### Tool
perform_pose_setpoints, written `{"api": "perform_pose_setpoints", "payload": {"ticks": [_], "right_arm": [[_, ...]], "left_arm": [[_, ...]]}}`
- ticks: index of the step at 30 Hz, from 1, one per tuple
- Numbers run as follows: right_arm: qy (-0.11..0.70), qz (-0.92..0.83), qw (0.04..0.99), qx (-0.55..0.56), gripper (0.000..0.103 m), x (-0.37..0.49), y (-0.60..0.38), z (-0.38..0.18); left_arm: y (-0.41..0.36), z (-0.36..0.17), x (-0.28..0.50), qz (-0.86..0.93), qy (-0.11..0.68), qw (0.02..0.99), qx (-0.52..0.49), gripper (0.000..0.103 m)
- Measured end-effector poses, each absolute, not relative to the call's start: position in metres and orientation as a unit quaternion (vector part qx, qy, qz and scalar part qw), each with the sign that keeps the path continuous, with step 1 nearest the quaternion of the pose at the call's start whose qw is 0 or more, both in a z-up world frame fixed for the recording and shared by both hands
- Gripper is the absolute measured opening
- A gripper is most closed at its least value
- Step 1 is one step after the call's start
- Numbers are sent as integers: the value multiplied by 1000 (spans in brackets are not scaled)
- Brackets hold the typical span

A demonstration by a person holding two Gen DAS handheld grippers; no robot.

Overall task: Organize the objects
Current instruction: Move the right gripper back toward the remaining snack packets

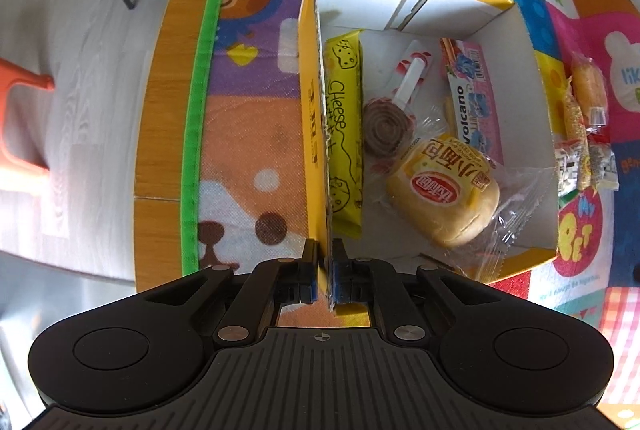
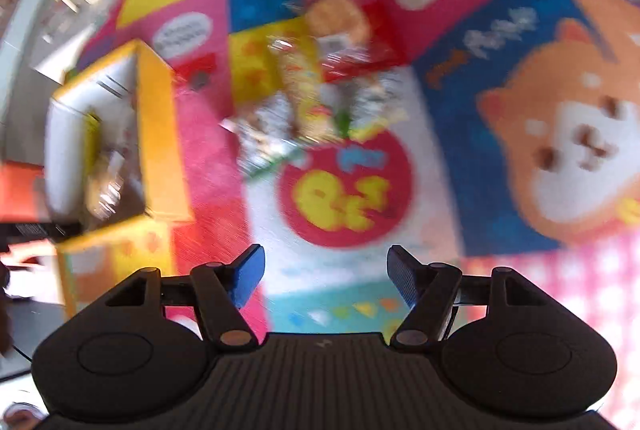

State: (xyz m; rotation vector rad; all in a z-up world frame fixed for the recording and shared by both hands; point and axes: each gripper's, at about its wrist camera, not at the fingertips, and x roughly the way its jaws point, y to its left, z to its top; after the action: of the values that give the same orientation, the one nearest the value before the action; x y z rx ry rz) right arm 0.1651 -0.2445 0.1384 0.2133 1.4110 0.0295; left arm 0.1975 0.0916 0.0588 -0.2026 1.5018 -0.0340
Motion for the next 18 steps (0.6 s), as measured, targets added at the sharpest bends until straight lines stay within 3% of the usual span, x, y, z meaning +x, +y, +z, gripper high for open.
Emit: {"api": "perform_pose_setpoints", "payload": {"ticks": [4,5,6,8,14,18], "right_arm": [[599,149,787,19,68,182,-180,158],[595,180,783,1,63,185,-164,159],[596,205,776,-15,50,188,-148,157],[601,232,764,-40,35,192,-120,148],[606,234,759,-36,34,205,-83,126],[560,212,799,-45,34,200,-99,146]], "left_arm": [[97,64,200,-2,675,729,-113,8],[99,65,201,0,673,729,-119,8],[100,65,202,1,673,729,-125,8],[103,65,202,5,672,728,-135,8],[99,66,199,7,670,731,-129,8],[94,63,198,5,671,734,-106,8]]}}
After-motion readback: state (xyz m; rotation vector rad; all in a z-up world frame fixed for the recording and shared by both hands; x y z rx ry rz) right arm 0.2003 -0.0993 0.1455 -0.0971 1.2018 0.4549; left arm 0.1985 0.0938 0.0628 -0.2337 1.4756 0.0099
